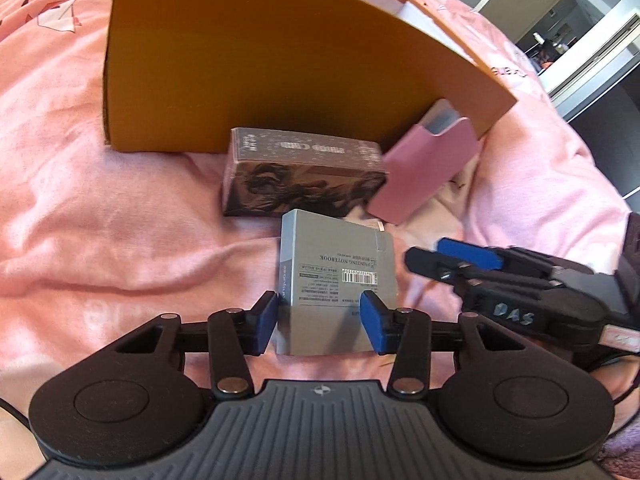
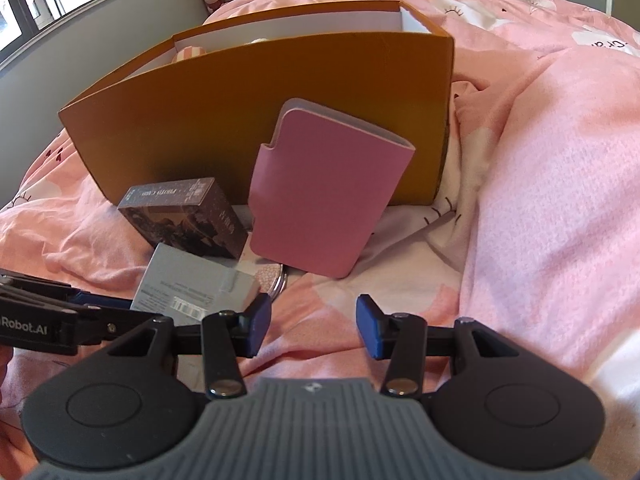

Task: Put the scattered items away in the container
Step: 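Close left tool on the grey box while right tool closes on the pink card holder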

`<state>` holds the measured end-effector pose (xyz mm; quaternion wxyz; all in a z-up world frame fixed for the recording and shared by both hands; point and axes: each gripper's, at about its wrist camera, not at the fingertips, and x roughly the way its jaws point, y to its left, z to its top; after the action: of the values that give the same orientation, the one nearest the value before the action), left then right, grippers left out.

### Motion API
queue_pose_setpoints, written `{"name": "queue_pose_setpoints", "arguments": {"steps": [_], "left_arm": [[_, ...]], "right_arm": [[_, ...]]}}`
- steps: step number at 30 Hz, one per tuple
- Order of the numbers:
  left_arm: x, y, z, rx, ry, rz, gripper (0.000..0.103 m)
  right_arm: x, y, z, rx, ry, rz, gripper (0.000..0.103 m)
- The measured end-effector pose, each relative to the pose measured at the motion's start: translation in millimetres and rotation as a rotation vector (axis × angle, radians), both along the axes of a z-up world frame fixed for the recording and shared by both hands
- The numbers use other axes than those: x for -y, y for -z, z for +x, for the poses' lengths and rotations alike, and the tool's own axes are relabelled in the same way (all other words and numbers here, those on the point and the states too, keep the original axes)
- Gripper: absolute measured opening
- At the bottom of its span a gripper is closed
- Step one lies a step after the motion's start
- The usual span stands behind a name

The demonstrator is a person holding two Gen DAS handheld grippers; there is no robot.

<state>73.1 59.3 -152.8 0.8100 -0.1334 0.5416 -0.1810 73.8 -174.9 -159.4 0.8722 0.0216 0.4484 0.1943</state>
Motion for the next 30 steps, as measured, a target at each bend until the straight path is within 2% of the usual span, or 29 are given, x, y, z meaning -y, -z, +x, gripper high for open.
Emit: {"name": "queue_pose_setpoints", "arguments": {"steps": [2, 4, 5, 9, 17, 21, 25, 30], "left_arm": [[0.1, 0.2, 0.2, -0.006, -0.004, -0.01, 0.052], [-0.6, 4.5, 1.7, -0.031, -0.016, -0.026, 0.053], [-1.7, 7.2, 2.5, -0.047, -0.022, -0.033, 0.053], [-4.0, 18.3, 7.2, -0.105, -0.05, -0.031, 0.057], [-1.4, 24.9, 13.8, -0.116, -0.045, -0.046, 0.066], [-0.3, 15.1, 6.6, -0.09, -0.036, -0.024, 0.055], [-6.3, -1.9, -1.7, -0.049, -0.036, -0.068, 0.047], [-6.5, -15.5, -3.0, -0.006, -0.011, -0.121, 0.043]], "right_arm": [[-3.6, 1.3, -1.2, -0.007, -0.025, -0.003, 0.046], [-7.7, 3.5, -2.1, -0.019, -0.051, -0.013, 0.037], [-10.0, 5.0, -2.7, -0.026, -0.063, -0.023, 0.036], [-17.6, 10.8, -1.3, -0.047, -0.089, -0.063, 0.036], [-24.3, 13.8, 0.3, -0.05, -0.12, -0.077, 0.037], [-20.1, 14.2, 1.7, -0.061, -0.111, -0.07, 0.037], [-15.5, 14.4, 2.8, -0.072, -0.102, -0.061, 0.036], [-13.2, 15.9, 4.3, -0.079, -0.081, -0.051, 0.031]]}}
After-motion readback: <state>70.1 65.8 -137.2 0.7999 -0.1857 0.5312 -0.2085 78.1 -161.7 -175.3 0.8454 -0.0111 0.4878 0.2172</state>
